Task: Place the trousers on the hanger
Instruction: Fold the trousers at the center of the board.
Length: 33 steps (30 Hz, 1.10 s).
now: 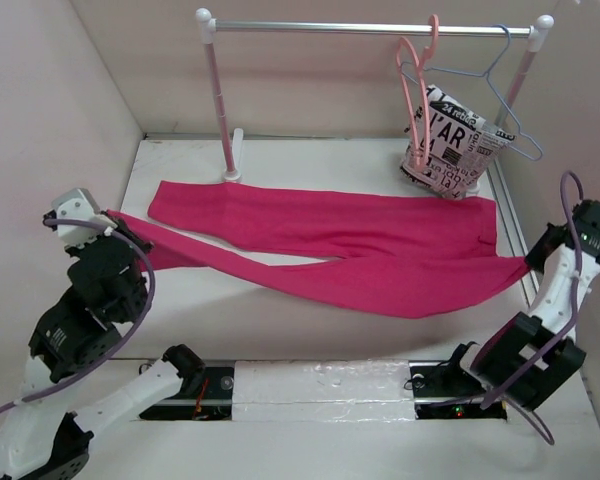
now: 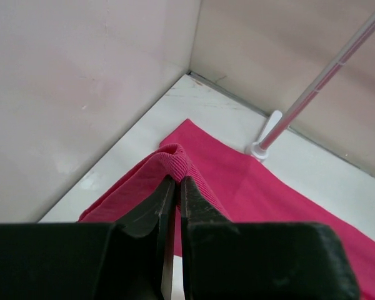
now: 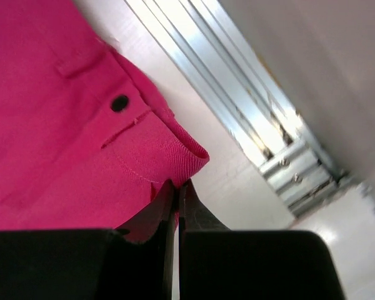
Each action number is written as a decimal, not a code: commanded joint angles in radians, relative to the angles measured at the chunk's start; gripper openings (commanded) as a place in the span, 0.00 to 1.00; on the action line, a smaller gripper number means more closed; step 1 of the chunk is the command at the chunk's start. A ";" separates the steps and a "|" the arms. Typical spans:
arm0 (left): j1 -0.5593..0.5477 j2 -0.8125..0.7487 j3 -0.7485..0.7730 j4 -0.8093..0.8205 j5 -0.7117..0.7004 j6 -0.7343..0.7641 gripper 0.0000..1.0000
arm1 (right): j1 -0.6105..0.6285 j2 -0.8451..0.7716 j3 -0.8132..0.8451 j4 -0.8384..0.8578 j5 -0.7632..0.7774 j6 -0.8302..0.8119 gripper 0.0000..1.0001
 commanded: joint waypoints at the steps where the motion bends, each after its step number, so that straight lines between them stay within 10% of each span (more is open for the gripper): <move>1: -0.002 0.065 -0.056 0.008 -0.037 -0.081 0.00 | 0.077 0.107 0.183 -0.012 0.107 -0.061 0.00; 7: 0.042 0.262 -0.158 0.017 -0.028 -0.192 0.00 | 0.114 0.296 0.302 0.097 0.018 -0.057 0.00; 16: 0.758 0.588 -0.038 0.176 0.535 -0.134 0.00 | 0.218 0.632 0.653 0.102 -0.088 -0.055 0.00; 33: 0.777 1.253 0.417 0.189 0.445 -0.071 0.00 | 0.263 0.988 1.003 0.099 -0.111 -0.072 0.00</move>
